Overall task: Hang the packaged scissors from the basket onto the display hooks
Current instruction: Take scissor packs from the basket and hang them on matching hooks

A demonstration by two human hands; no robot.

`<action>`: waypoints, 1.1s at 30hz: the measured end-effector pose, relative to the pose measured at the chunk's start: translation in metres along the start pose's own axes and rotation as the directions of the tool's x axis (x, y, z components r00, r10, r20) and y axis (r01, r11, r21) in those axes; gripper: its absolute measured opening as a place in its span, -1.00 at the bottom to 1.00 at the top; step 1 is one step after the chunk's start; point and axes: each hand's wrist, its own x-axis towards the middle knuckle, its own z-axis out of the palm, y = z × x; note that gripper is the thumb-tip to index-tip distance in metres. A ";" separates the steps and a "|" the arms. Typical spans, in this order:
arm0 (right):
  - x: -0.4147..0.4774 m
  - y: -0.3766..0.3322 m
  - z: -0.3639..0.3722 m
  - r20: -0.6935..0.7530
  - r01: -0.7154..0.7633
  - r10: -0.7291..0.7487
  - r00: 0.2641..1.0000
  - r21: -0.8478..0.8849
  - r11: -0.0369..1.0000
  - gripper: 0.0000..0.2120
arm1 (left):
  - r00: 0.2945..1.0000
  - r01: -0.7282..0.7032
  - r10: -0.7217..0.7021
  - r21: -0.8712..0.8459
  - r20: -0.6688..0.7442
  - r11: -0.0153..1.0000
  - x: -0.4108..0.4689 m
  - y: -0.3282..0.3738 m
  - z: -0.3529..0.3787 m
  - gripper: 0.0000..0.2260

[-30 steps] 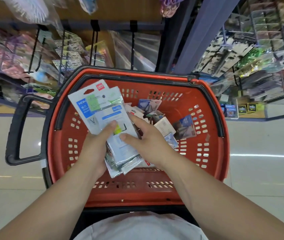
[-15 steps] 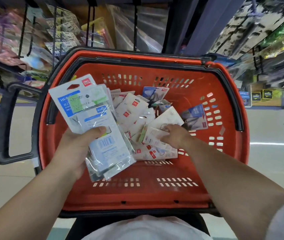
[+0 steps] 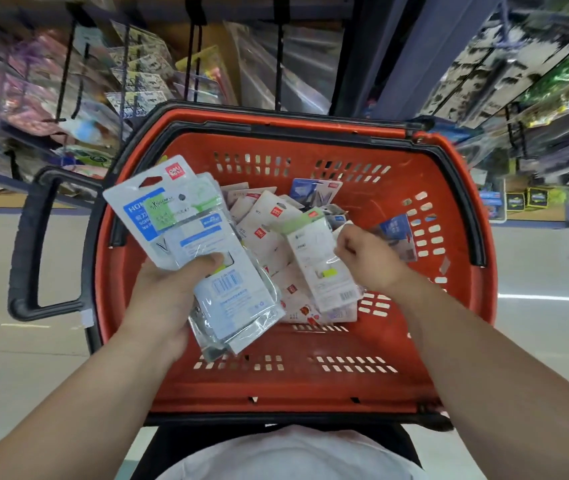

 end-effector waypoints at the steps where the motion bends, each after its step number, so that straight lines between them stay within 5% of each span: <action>1: -0.008 -0.011 -0.016 -0.057 0.014 -0.007 0.998 0.115 0.993 -0.83 | 1.000 -0.006 0.006 -0.003 -0.001 1.000 0.000 0.000 0.003 -0.73; 4: -0.043 -0.056 -0.059 -0.144 0.066 0.014 0.989 0.534 0.843 -0.81 | 1.000 -0.003 0.004 -0.035 0.013 0.999 -0.001 -0.001 0.014 -0.73; 6: -0.061 -0.085 -0.068 -0.127 0.078 0.010 0.992 0.664 0.744 -0.79 | 0.999 0.021 -0.020 -0.064 0.030 0.998 -0.005 0.001 0.023 -0.74; 11: -0.070 -0.117 -0.051 -0.105 0.049 0.016 0.994 0.587 0.808 -0.75 | 0.987 0.114 -0.098 -0.127 0.129 0.985 -0.012 0.003 0.046 -0.76; 14: -0.068 -0.122 -0.050 -0.149 0.040 0.048 0.988 0.535 0.844 -0.76 | 0.975 0.171 -0.129 -0.239 0.183 0.956 -0.014 0.005 0.057 -0.50; 18: -0.070 -0.129 -0.045 -0.136 0.055 0.018 0.991 0.515 0.855 -0.81 | 0.946 0.224 -0.137 -0.289 0.294 0.931 -0.014 0.009 0.058 -0.38; 22: -0.066 -0.131 -0.040 -0.128 0.093 -0.030 0.991 0.522 0.848 -0.85 | 0.936 0.195 -0.121 -0.202 0.330 0.960 -0.005 0.006 0.049 -0.48; 26: -0.059 -0.126 -0.037 0.019 0.044 -0.078 0.997 0.689 0.723 -0.84 | 0.931 0.242 -0.169 -0.198 0.325 0.950 0.006 -0.005 0.035 -0.57; 29: -0.040 -0.097 -0.045 0.038 -0.092 0.116 0.992 0.859 0.503 -0.77 | 0.941 0.239 -0.177 -0.198 0.287 0.951 0.016 -0.011 0.024 -0.60; 31: -0.015 -0.056 -0.041 -0.038 -0.192 0.326 0.945 0.743 0.641 -0.80 | 0.949 0.205 -0.141 -0.210 0.284 0.956 0.023 -0.010 0.018 -0.57; 33: 0.006 -0.016 -0.031 -0.040 -0.402 0.448 0.893 0.376 0.835 -0.87 | 0.948 0.154 -0.087 -0.199 0.307 0.968 0.029 -0.007 0.012 -0.45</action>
